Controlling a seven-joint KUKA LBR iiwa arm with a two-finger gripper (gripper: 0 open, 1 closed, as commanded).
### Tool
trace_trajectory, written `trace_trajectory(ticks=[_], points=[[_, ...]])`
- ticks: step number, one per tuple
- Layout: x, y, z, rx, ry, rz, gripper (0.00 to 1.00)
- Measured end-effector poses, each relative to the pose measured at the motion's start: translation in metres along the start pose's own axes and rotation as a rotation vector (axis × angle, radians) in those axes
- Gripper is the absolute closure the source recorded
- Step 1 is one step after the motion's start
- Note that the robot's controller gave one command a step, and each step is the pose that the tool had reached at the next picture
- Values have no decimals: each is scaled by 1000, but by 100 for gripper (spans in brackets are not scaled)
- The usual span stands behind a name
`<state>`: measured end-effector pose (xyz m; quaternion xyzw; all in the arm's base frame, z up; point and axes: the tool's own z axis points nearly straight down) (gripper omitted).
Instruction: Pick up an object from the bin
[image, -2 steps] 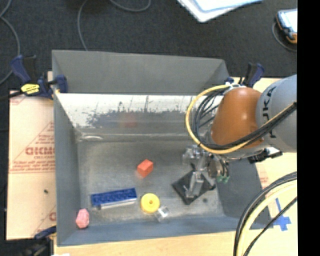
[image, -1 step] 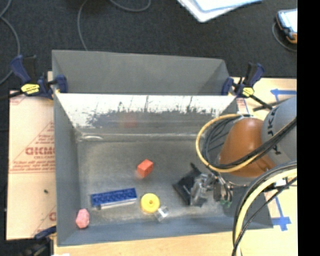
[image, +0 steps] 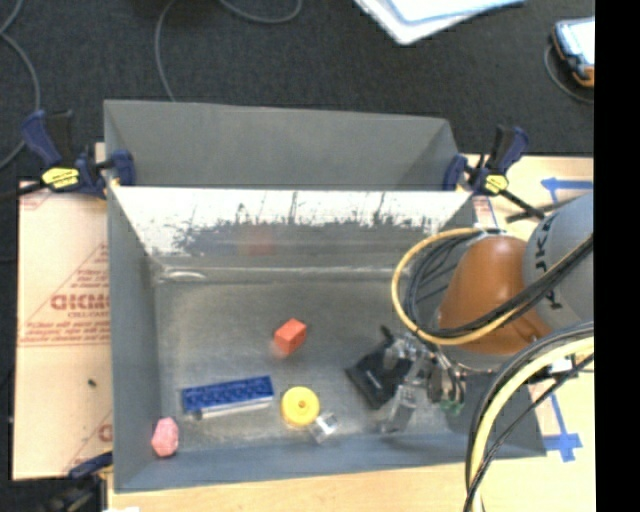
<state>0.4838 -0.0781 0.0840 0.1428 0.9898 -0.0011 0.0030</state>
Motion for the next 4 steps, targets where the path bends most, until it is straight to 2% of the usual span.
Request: trace_trajectory(ticks=[1, 2, 3, 4], points=[[0, 0, 0, 0, 0, -1, 0], [-4, 7, -90, 0, 3, -6, 0], [-28, 22, -155, -1, -10, -33, 0], [-20, 31, -99, 0, -4, -205, 0]])
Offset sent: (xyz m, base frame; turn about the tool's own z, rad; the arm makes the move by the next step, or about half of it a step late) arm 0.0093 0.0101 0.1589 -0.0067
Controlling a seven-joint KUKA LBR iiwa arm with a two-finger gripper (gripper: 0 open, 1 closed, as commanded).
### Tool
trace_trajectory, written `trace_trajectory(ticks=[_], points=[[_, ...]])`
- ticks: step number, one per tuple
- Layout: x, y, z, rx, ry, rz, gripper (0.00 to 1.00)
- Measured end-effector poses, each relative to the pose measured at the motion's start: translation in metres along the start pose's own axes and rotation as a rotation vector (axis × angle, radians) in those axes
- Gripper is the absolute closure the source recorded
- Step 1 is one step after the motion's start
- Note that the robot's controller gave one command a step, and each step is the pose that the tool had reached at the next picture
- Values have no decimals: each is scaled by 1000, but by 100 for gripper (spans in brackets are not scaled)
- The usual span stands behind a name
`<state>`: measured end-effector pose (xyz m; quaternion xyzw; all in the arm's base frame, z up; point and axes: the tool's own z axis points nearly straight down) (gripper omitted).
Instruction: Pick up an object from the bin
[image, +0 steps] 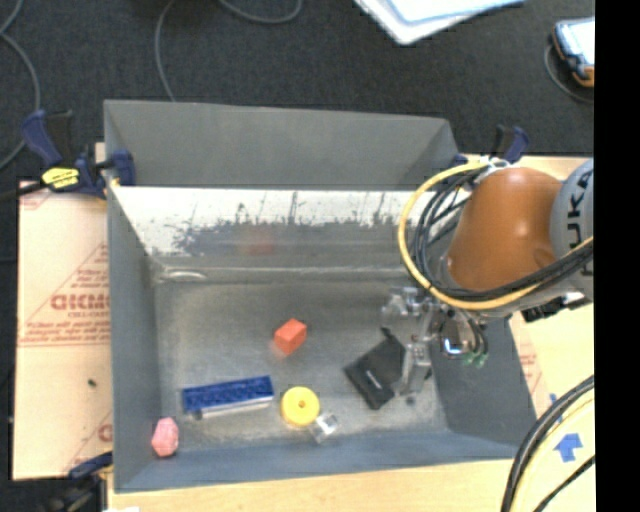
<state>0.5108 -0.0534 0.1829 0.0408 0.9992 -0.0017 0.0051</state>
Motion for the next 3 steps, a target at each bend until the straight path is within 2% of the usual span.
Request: trace_trajectory(ticks=[1, 2, 3], points=[[-17, 21, 59, 0, -6, -56, 0], [0, 14, 84, 1, -5, -409, 0], [-9, -3, 101, 1, -10, -480, 0]])
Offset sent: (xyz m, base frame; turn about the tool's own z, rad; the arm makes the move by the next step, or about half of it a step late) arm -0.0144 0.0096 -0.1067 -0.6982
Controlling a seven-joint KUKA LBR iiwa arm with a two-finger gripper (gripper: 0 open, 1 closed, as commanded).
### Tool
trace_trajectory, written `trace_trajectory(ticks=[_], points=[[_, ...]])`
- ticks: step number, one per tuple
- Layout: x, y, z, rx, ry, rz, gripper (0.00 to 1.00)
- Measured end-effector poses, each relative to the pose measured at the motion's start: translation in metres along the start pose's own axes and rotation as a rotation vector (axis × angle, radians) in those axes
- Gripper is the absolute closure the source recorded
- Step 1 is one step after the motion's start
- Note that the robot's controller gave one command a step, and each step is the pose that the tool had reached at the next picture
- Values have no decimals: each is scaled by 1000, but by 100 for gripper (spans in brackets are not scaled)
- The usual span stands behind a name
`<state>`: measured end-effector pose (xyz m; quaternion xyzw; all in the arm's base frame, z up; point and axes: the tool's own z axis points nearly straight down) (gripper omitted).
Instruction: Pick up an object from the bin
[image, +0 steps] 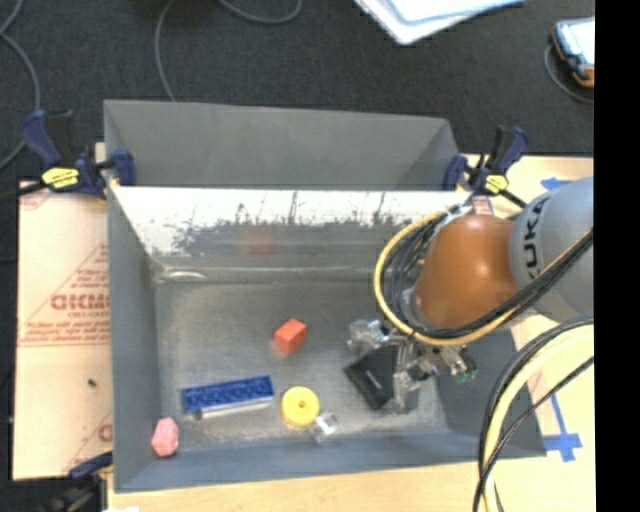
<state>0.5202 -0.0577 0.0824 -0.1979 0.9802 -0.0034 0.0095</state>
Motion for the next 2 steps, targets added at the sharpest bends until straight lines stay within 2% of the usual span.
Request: trace_trajectory(ticks=[1, 2], points=[[-35, -15, -56, 4, -6, 322, 0], [-31, -61, 3, 3, -4, 156, 0]])
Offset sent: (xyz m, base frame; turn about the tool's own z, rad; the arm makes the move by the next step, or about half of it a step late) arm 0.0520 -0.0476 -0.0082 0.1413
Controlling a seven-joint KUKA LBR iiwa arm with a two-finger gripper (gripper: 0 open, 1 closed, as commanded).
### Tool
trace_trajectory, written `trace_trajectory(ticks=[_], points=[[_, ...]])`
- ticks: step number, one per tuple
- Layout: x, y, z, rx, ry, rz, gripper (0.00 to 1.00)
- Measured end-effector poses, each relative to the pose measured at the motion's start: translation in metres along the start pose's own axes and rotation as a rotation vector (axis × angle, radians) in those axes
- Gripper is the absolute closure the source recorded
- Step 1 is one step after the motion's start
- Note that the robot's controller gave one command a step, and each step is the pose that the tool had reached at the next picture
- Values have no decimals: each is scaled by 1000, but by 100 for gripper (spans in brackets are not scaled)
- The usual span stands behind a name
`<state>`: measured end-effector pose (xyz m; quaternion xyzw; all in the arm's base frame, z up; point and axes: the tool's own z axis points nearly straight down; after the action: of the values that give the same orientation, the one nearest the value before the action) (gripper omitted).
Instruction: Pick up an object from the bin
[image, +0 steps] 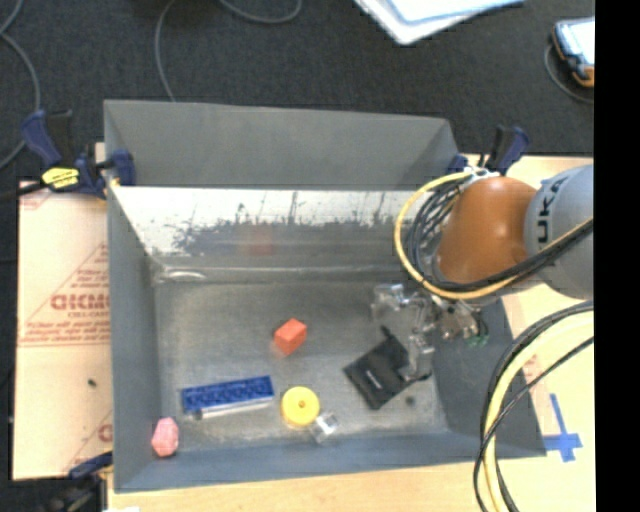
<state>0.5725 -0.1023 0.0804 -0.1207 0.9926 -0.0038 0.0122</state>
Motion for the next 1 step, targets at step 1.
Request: trace_trajectory(ticks=[1], points=[[13, 17, 7, 3, -4, -145, 0]])
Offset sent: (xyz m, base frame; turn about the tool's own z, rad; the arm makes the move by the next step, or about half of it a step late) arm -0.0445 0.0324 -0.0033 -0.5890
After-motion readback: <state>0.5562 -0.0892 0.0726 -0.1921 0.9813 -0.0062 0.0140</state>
